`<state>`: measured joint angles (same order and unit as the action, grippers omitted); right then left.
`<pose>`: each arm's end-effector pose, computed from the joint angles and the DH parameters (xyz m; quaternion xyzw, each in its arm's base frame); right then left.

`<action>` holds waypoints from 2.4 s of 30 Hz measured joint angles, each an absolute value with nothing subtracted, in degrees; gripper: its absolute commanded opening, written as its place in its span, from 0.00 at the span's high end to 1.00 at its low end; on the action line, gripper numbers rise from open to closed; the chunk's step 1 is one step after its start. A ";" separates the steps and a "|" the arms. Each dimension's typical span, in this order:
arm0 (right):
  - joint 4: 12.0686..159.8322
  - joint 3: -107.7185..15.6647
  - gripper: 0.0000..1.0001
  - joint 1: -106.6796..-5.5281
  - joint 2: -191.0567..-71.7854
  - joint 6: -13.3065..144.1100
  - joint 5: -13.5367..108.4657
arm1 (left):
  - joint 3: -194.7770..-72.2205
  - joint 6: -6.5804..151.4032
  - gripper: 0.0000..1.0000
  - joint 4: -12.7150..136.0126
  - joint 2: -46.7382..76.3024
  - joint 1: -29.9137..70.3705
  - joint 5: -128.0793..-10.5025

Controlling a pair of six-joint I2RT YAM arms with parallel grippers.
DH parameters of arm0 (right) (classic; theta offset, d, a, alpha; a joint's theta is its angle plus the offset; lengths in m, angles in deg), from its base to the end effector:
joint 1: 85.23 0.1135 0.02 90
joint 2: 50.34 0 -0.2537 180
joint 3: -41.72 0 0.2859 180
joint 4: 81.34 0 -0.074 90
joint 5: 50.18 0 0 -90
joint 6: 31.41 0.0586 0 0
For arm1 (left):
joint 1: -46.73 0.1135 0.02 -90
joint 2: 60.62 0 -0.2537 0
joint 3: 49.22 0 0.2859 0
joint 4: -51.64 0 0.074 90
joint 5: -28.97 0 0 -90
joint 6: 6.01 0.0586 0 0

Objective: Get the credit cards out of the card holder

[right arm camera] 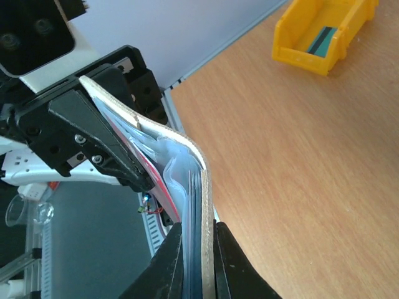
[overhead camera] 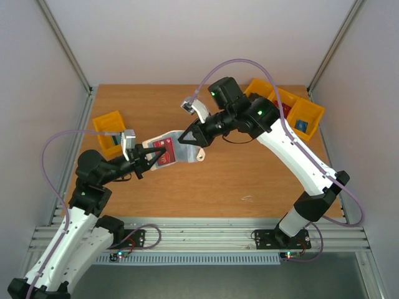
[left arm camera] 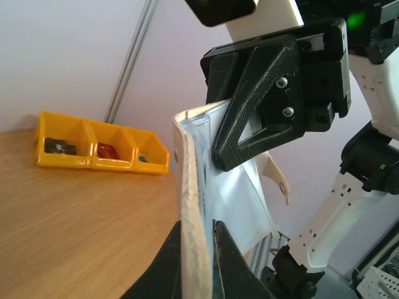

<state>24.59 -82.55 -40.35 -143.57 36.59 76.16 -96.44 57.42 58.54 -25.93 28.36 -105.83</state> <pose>0.2362 0.2842 0.4315 -0.5839 0.6587 0.3554 0.3144 0.1820 -0.1040 0.3313 0.2373 0.6395 -0.4983 0.5353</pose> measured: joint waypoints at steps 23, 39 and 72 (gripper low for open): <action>28.20 -76.21 0.69 -36.52 -140.60 36.15 73.43 | -100.51 65.93 1.00 82.69 -20.96 28.86 -79.84; 45.33 -67.01 0.72 -40.54 -136.36 40.35 88.34 | -97.43 43.79 1.00 47.33 -24.16 29.71 -108.78; 43.80 -67.84 0.99 -42.77 -136.55 40.04 94.08 | -97.43 42.45 0.97 43.68 -23.15 29.62 -112.21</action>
<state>43.80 -67.84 -42.77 -136.55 40.04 94.08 -97.43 42.45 43.68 -23.15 29.62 -112.21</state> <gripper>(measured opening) 0.014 0.113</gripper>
